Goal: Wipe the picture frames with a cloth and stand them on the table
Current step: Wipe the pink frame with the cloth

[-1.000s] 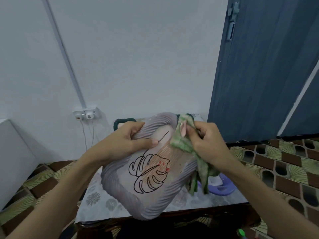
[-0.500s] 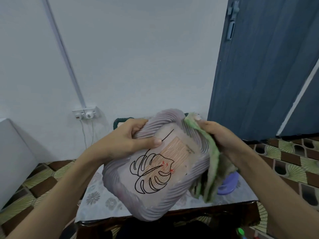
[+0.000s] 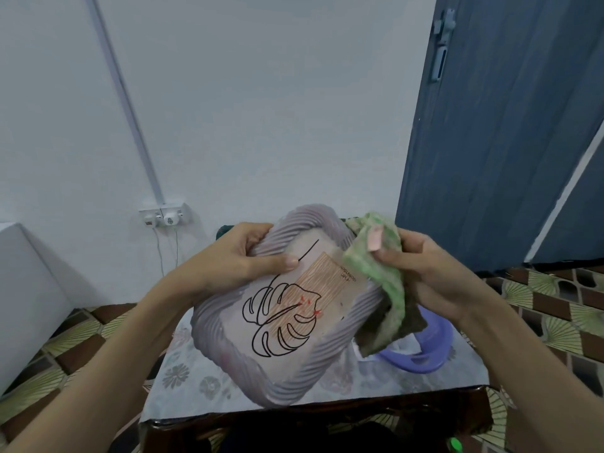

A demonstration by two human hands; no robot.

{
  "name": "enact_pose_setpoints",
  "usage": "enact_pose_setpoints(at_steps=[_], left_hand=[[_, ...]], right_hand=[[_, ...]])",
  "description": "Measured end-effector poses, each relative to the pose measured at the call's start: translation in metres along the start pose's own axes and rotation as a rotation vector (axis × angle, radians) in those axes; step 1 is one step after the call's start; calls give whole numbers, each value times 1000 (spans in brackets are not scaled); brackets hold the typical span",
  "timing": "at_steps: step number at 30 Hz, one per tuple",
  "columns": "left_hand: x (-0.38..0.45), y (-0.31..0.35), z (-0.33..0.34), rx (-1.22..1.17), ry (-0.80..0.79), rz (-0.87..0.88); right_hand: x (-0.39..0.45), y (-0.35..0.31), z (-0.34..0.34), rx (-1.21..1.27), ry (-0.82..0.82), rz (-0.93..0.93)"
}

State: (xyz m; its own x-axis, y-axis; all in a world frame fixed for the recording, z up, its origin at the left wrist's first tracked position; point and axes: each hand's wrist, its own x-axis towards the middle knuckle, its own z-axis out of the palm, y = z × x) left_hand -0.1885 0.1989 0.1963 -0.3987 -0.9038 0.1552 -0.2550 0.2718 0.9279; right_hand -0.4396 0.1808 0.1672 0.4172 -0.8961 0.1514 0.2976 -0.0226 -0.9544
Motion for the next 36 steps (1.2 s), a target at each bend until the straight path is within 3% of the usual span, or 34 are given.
enact_pose_setpoints(at_steps=[4,6,9,11,12,15,17,21,26,34,36], left_hand=[[1,-2,2,29,-8,20],[1,-4,4,36,-5,29],[1,-5,3,-5,-10,27],[1,-6,1,-13,-19,23],[1,-6,2,-1,-24,23],[1,-7,8,78,-24,35],[1,-8,10,108,-26,43],[-1,-9,0,70,-36,6],[0,-5,1,172,-92,-5],[0,5,3,202,-120,20],[2,5,5,225,-131,26]], right_hand=[[12,2,23,-367,278,-136],[16,3,26,-451,335,-158],[11,-4,25,-395,145,-91],[5,-5,25,-504,21,-67],[4,-1,26,-600,46,-107],[11,11,36,-700,375,-272],[16,9,38,-680,471,-301],[7,-4,36,-659,115,-139],[10,1,39,-618,261,-204],[12,-21,51,-677,60,-211],[13,-20,56,-644,74,-222]])
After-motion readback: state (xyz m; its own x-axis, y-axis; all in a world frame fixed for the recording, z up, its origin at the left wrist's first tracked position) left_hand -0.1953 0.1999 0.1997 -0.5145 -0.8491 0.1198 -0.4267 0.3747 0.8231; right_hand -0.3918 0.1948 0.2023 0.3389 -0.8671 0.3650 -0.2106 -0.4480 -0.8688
